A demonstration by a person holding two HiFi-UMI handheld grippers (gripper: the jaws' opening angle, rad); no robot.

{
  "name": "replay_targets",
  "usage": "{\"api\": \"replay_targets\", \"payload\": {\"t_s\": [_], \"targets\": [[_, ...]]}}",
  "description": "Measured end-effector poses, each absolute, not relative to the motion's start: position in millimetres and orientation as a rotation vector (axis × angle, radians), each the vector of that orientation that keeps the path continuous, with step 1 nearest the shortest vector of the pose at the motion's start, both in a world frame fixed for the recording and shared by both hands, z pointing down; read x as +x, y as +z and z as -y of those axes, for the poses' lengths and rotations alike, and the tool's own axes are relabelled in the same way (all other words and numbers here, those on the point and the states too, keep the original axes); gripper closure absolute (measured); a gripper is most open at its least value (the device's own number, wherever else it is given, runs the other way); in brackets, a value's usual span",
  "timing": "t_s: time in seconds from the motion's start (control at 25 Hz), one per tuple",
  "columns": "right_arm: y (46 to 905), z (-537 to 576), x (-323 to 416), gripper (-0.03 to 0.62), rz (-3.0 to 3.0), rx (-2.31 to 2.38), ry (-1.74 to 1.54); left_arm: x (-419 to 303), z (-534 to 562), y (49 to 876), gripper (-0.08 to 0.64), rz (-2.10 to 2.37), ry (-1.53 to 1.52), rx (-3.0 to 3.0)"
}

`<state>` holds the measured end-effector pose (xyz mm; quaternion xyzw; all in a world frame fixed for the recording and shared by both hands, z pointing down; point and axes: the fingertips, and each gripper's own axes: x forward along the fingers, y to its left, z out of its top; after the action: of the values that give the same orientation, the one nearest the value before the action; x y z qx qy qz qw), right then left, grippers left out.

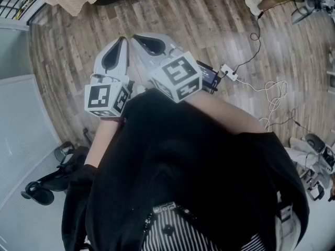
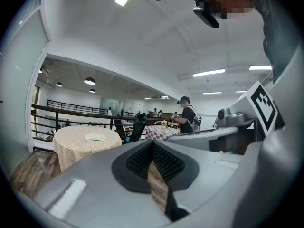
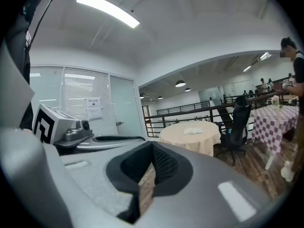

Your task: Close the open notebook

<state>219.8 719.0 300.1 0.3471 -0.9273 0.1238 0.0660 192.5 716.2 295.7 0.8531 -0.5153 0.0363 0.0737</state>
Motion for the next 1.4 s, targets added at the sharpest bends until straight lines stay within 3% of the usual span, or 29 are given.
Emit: {"api": "replay_targets", "payload": {"t_s": [1.0, 1.4], "targets": [[319, -691, 249, 0.591, 2.832, 0.983, 0.54, 226, -686, 309, 0.558, 1.565, 0.197, 2.551], [319, -666, 208, 0.591, 2.837, 0.949, 0.503, 181, -664, 316, 0.558, 1.61, 0.175, 2.5]]}}
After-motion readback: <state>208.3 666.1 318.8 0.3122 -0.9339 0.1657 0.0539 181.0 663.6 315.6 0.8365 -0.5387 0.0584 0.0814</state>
